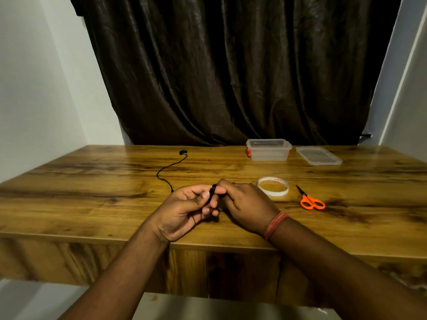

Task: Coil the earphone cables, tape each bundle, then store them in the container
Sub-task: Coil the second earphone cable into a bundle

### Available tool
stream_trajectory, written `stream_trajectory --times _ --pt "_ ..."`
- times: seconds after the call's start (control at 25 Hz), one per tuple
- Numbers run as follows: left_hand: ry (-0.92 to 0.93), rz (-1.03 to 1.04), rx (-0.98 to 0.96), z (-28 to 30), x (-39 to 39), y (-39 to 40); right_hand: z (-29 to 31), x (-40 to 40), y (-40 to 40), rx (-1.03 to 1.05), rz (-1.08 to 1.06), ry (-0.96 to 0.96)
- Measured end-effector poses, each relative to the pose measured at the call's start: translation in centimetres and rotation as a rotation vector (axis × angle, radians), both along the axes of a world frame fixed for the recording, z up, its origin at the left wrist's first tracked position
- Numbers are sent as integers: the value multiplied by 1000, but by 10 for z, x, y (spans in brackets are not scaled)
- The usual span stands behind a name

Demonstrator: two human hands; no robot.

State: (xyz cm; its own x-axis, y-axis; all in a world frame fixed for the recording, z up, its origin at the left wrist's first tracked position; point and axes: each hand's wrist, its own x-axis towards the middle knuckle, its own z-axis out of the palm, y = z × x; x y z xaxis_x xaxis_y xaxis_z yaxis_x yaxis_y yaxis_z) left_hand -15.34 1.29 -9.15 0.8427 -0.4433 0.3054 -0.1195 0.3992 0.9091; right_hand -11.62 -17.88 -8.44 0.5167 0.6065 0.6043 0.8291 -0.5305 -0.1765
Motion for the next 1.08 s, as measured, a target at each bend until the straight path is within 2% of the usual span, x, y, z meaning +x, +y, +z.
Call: stream_trajectory --times 0.24,0.48,0.56,0.68,0.8,0.92,1.08 --pt "0 115 -152 3 -1 1 -2 1 4 -128 52 -84" --pt "2 436 -351 10 5 -2 -2 -2 10 -293 128 -179" --pt "-45 560 -290 10 7 -4 0 -4 12 -323 161 -204" --pt "-132 723 12 4 10 -11 3 -9 7 -273 148 -280" --pt "-151 729 250 -6 15 -16 5 -9 1 -145 66 -311" --pt "-148 591 305 -10 15 -17 6 -6 -1 -26 -26 -315" --pt "-73 450 182 -6 8 -22 9 -5 -2 19 -80 -336"
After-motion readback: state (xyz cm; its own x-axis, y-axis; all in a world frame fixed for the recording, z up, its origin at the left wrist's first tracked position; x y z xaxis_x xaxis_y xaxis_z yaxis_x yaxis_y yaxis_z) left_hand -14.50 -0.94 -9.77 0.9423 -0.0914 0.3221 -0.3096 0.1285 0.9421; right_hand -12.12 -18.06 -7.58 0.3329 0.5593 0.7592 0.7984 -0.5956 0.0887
